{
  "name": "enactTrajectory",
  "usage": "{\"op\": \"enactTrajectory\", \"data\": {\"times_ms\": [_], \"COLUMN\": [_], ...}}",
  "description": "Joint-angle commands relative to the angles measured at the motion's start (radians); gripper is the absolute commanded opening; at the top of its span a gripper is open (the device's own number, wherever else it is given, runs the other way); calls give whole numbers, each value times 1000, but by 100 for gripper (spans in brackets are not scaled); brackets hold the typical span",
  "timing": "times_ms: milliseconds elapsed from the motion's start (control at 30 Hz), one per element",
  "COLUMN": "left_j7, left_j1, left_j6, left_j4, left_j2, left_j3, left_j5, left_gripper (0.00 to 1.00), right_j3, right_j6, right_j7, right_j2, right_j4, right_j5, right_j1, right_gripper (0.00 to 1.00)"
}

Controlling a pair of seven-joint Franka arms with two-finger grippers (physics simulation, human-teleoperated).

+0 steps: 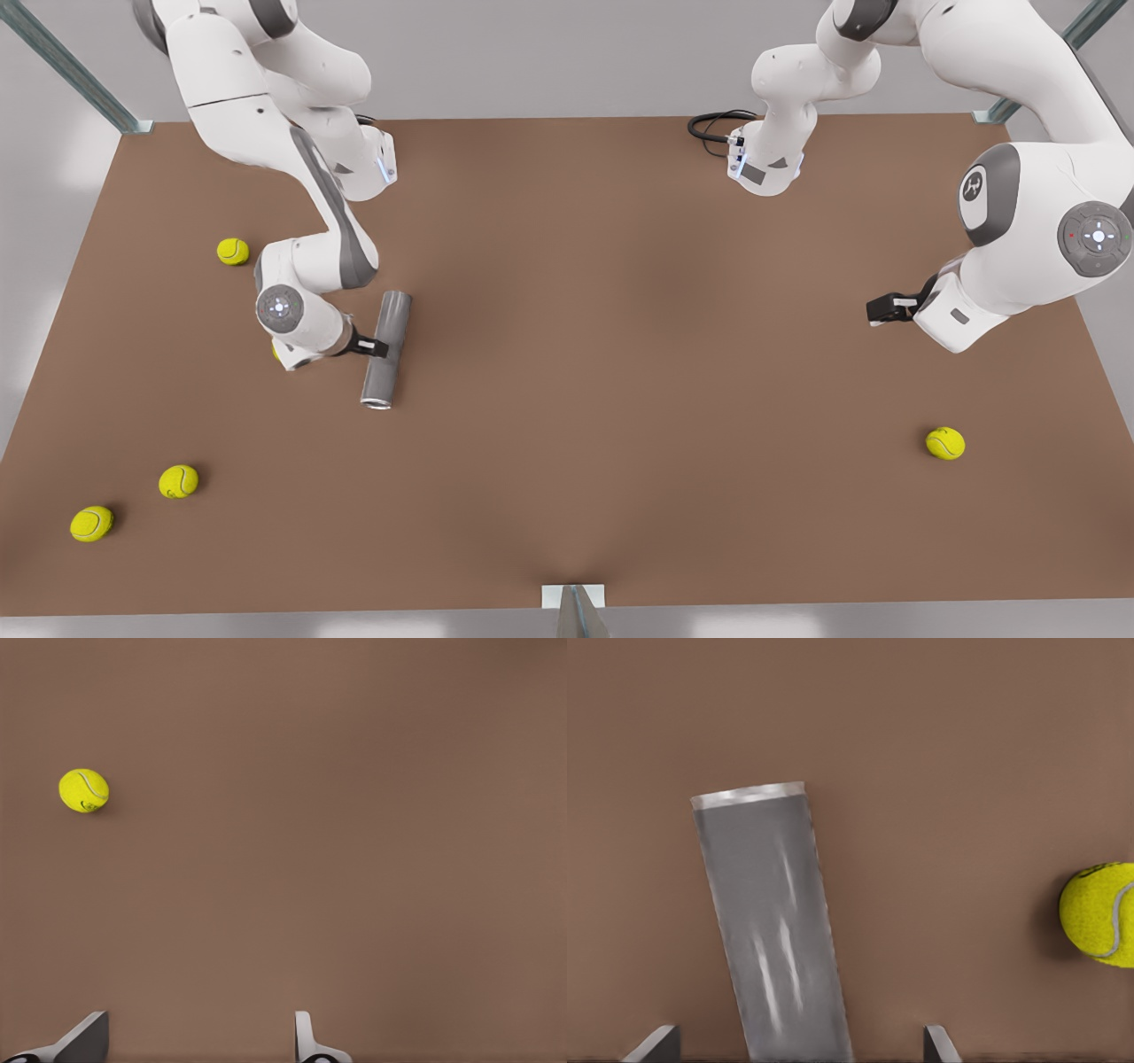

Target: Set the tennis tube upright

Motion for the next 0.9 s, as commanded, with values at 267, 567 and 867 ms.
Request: {"op": "enactTrajectory", "data": {"times_ms": [267,567,867], "left_j7": [0,0,0], "left_j1": [0,0,0], "left_j6": [0,0,0], "left_j4": [0,0,-2], "left_j2": [6,8,8], "left_j3": [0,0,0], "left_j5": [0,0,0], "left_gripper": [100,100,100], "right_j3": [31,28,29], "right_j6": [167,172,175], "right_j7": [-69,-52,-49], "right_j2": [0,69,103], "right_j4": [-114,-137,-148], "right_j5": [26,11,17], "right_j1": [24,-11,4], "right_gripper": [100,100,100]}}
